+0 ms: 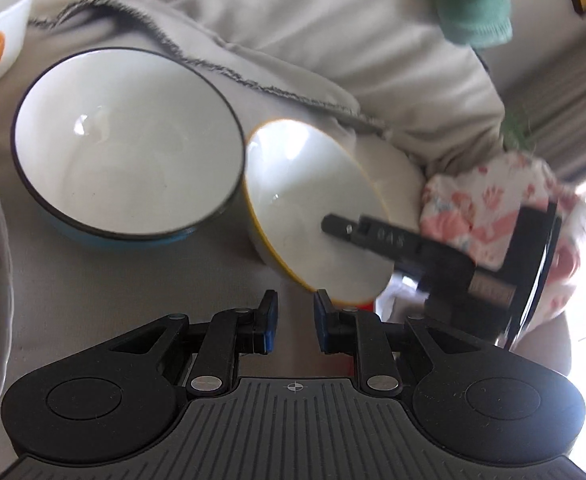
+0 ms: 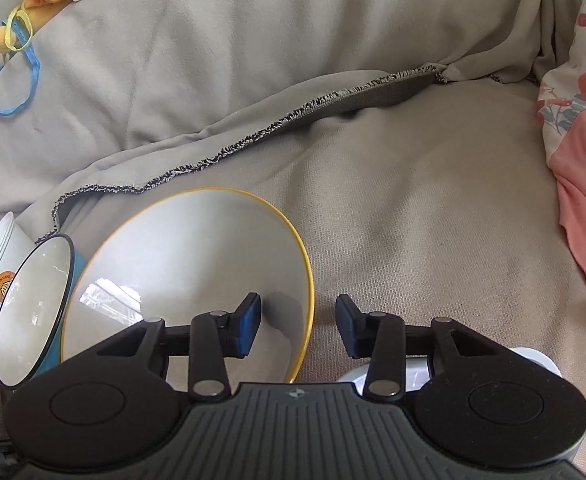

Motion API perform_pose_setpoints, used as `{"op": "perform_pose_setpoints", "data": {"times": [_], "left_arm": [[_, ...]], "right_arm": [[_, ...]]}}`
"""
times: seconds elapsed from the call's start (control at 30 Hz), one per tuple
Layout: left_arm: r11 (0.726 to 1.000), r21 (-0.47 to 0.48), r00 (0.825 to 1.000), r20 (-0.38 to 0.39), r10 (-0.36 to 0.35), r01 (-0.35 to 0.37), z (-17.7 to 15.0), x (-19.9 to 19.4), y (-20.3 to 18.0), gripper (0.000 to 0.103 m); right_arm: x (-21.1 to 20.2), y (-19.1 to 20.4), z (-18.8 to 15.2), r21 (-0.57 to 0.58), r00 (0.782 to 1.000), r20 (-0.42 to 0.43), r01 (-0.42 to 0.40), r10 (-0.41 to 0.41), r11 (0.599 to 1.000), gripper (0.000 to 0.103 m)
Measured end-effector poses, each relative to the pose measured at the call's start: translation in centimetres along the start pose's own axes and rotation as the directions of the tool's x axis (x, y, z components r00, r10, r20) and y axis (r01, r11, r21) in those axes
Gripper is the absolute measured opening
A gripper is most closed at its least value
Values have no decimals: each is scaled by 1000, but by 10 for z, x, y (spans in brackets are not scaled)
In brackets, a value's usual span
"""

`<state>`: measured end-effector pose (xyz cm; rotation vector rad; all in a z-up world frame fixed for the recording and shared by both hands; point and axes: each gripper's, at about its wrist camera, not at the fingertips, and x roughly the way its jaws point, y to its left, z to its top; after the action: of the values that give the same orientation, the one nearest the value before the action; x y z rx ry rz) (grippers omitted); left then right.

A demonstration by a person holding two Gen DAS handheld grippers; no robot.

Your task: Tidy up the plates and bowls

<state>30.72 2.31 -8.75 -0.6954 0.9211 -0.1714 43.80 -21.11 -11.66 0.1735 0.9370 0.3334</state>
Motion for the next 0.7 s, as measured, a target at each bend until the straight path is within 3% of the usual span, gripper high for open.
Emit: {"op": "perform_pose_setpoints", "data": {"times": [0.1,0.23,0.4,0.5,0.7], "left_arm": [[999,-40,1000,9,-17,17,6,3,5,28],[998,-55,998,50,39,-36,15,13,5,28],[993,34,992,55,112,-114,24,28,-5,29],[982,132,989,71,128,-136,14,21,-10,29],[968,225,994,39,105,-111,-11,-12,-1,30]], "right_arm": [[-1,-1,0,4,1000,6,0,0,1000,41],[-2,0,0,3,1000,18,-11,11,1000,41],[-3,8,-7,-20,998,8,-69,69,997,33],[-12,18,-17,-63,999,23,-41,42,997,33],[-36,31,-51,-89,1000,-11,-14,13,996,34]]}}
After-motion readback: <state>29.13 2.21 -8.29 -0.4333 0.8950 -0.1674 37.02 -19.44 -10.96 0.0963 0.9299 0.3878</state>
